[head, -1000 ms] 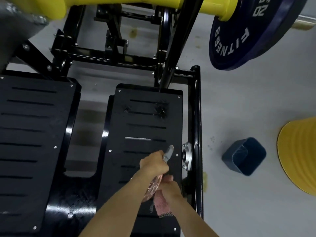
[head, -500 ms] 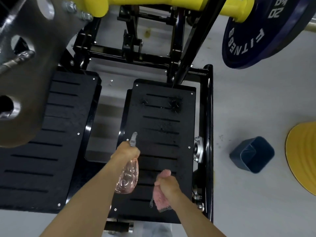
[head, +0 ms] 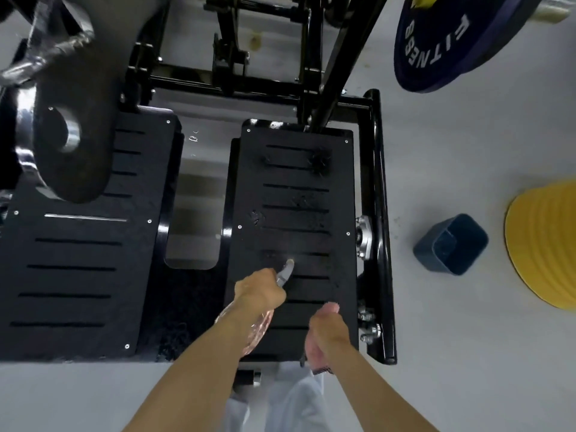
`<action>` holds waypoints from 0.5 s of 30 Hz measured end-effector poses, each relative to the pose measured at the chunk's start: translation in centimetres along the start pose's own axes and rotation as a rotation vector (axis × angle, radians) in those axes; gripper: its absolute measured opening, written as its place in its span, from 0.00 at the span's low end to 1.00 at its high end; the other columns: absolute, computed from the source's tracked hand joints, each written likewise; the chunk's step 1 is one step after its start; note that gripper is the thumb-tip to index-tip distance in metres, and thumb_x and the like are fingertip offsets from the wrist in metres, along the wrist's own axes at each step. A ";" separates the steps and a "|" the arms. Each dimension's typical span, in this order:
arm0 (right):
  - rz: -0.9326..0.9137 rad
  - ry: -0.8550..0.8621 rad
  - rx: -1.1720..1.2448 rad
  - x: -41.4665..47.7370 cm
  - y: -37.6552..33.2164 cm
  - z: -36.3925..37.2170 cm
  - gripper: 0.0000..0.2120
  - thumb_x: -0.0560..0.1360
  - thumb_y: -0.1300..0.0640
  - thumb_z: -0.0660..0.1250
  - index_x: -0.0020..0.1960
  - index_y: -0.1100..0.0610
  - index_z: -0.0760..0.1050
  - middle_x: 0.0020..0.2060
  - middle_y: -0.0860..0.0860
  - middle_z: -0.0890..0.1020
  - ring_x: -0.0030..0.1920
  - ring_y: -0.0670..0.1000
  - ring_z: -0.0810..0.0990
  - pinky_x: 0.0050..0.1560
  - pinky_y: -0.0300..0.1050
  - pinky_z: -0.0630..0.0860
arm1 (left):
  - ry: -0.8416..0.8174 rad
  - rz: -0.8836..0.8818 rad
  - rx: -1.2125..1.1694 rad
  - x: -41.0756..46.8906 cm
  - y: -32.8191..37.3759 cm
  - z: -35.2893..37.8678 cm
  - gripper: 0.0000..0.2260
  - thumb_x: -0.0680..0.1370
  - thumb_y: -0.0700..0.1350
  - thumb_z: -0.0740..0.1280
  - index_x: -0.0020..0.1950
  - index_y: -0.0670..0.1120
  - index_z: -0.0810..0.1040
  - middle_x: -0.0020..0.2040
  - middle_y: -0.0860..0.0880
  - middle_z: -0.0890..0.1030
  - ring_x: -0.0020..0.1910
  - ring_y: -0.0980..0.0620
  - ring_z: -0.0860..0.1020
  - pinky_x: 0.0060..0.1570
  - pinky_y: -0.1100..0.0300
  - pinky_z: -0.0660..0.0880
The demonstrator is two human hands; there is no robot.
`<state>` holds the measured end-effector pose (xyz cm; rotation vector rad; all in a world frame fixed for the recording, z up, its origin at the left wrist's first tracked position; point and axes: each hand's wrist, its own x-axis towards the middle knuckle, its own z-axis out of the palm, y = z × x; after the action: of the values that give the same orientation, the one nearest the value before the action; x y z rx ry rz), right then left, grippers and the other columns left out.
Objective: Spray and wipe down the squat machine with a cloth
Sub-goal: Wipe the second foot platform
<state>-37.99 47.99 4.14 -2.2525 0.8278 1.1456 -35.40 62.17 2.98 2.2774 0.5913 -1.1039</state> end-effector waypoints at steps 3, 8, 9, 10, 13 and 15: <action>0.027 0.031 0.005 -0.7 2.1 0.5 0.17 0.82 0.60 0.48 0.68 0.65 0.63 0.62 0.62 0.73 0.62 0.59 0.73 0.48 0.41 0.64 | 0.004 0.051 -0.009 -1.1 0.3 2.5 0.06 0.72 0.44 0.63 0.49 0.50 0.73 0.47 0.50 0.80 0.48 0.48 0.79 0.45 0.57 0.70; 0.097 -0.012 0.018 -2.2 5.7 1.8 0.17 0.81 0.62 0.50 0.68 0.64 0.61 0.62 0.61 0.74 0.60 0.57 0.74 0.47 0.42 0.65 | -0.077 0.093 0.014 -3.0 -0.9 7.0 0.05 0.72 0.43 0.62 0.47 0.50 0.72 0.44 0.51 0.78 0.45 0.48 0.77 0.45 0.58 0.70; 0.110 -0.033 0.014 -2.5 6.4 2.0 0.16 0.81 0.62 0.50 0.67 0.64 0.60 0.62 0.60 0.75 0.59 0.58 0.74 0.48 0.42 0.66 | -0.054 0.079 0.001 -3.5 -1.4 7.9 0.04 0.72 0.42 0.62 0.45 0.50 0.72 0.43 0.51 0.77 0.43 0.49 0.76 0.45 0.58 0.69; 0.114 -0.051 0.004 -2.6 7.1 2.2 0.16 0.80 0.62 0.50 0.67 0.63 0.60 0.62 0.60 0.75 0.58 0.58 0.74 0.49 0.43 0.68 | -0.029 0.062 -0.008 -3.7 -1.8 8.7 0.04 0.72 0.42 0.62 0.45 0.50 0.72 0.41 0.52 0.77 0.42 0.49 0.75 0.44 0.58 0.69; 0.102 -0.091 0.001 -2.7 8.8 2.9 0.20 0.78 0.63 0.54 0.70 0.63 0.59 0.65 0.59 0.73 0.61 0.57 0.74 0.50 0.41 0.70 | -0.034 0.022 -0.003 -4.0 -3.5 10.6 0.03 0.72 0.42 0.62 0.43 0.50 0.71 0.42 0.51 0.78 0.43 0.49 0.77 0.44 0.58 0.68; 0.105 -0.100 0.000 -2.3 9.7 3.1 0.24 0.78 0.63 0.56 0.73 0.62 0.60 0.67 0.59 0.72 0.64 0.57 0.73 0.45 0.36 0.67 | -0.062 0.010 0.022 -4.2 -4.6 11.9 0.03 0.73 0.43 0.61 0.44 0.51 0.71 0.45 0.52 0.79 0.47 0.48 0.79 0.45 0.58 0.69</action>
<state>-47.52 43.82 3.02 -2.1542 0.9141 1.2942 -47.35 57.48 -1.11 2.2535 0.5448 -1.1776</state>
